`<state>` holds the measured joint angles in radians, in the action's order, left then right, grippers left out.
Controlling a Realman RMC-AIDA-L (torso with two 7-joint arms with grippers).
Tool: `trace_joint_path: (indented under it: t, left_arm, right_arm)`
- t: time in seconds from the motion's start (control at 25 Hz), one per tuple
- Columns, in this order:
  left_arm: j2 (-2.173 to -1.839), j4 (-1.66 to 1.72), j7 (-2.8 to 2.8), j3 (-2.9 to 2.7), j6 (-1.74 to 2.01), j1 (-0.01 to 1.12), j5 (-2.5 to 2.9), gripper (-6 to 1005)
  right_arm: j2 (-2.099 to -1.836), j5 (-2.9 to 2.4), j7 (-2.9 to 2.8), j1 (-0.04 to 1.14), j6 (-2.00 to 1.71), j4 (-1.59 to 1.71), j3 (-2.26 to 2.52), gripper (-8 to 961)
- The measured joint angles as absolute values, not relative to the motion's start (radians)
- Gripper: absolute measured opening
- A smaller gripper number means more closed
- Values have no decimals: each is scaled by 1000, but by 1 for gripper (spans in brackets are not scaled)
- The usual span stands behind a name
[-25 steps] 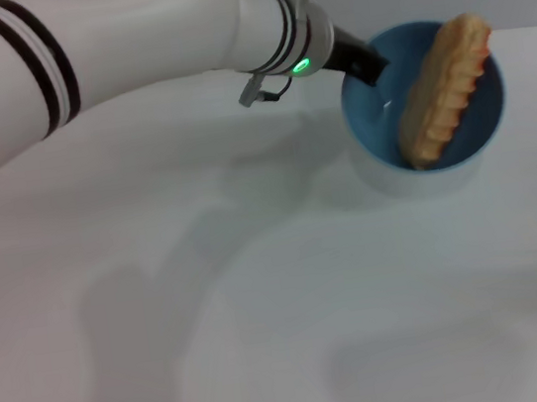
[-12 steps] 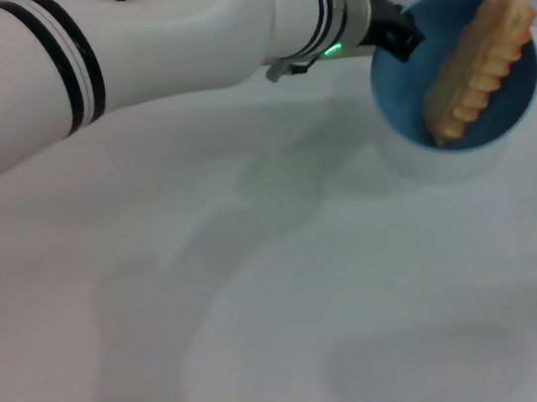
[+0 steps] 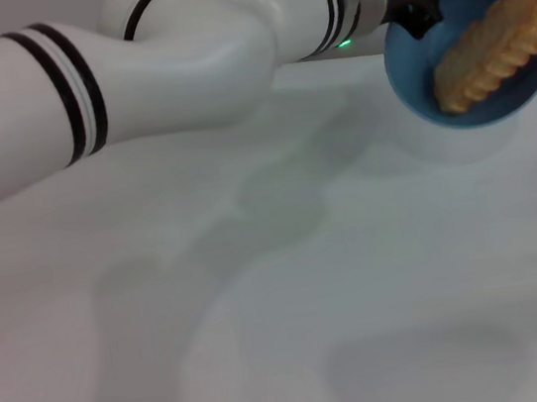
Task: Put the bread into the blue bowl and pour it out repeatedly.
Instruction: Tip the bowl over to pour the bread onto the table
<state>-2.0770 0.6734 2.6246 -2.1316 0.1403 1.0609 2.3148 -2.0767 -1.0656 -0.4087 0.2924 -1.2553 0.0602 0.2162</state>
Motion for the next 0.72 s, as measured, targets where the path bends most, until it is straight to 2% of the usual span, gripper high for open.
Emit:
trace_joint_path:
  t: [0.72]
  left_arm:
    - [-2078,735,2397,-2281,11,996,2311,-2]
  right_arm:
    - [-2074,-1067,-411,306,-1222,48,215,753]
